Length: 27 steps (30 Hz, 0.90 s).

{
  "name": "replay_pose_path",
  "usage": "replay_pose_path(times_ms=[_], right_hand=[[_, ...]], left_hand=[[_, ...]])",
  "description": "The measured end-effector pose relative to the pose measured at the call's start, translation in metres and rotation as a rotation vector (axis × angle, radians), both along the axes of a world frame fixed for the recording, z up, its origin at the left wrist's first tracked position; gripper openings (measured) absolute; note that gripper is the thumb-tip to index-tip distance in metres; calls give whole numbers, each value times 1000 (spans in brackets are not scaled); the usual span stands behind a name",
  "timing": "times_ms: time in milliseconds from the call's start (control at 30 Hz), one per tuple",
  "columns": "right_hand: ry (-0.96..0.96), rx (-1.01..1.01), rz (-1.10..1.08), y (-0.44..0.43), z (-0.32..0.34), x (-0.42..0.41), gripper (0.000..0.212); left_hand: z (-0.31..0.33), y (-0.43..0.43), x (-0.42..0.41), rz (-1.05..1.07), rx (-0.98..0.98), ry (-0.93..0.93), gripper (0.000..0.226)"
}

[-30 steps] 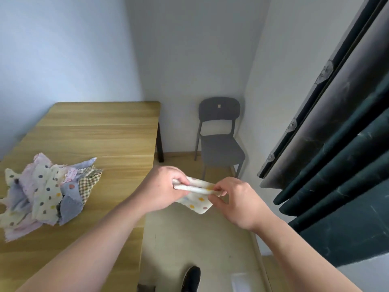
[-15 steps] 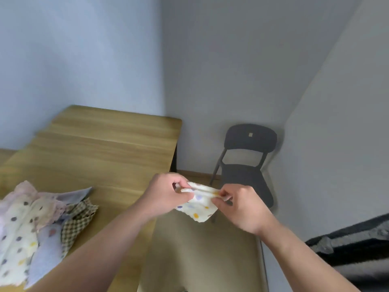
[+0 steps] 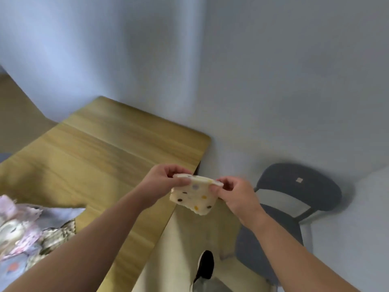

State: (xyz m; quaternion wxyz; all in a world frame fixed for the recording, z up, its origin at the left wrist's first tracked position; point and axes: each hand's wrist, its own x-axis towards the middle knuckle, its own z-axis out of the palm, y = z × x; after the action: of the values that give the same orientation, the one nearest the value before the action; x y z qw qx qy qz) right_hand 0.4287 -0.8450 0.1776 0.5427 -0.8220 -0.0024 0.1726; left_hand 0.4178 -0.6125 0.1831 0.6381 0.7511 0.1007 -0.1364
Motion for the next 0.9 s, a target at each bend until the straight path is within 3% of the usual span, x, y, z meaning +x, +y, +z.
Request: replay_pose_path(times_ms=[267,367,467,733,800,900], right_hand=[[92,39,78,26,-48,134,7],[178,63,-53,41,-82,168,8],[321,90,-183,55,-117,203,7],[500,152,-361,79,-173,300,20],[462,84,-370,81,-178,319,41],[222,-284,-203,76,-182,323,53]], left_hand=[[-42,7,113,203,-4,87,17],[-74,9,151,273,-84,186,18],[-110,9,193,343,-3,257,21],[-163,18,308,372,105,243,34],[-168,21,328,341,244,172,44],[-174,24,334,66,688,-87,49]])
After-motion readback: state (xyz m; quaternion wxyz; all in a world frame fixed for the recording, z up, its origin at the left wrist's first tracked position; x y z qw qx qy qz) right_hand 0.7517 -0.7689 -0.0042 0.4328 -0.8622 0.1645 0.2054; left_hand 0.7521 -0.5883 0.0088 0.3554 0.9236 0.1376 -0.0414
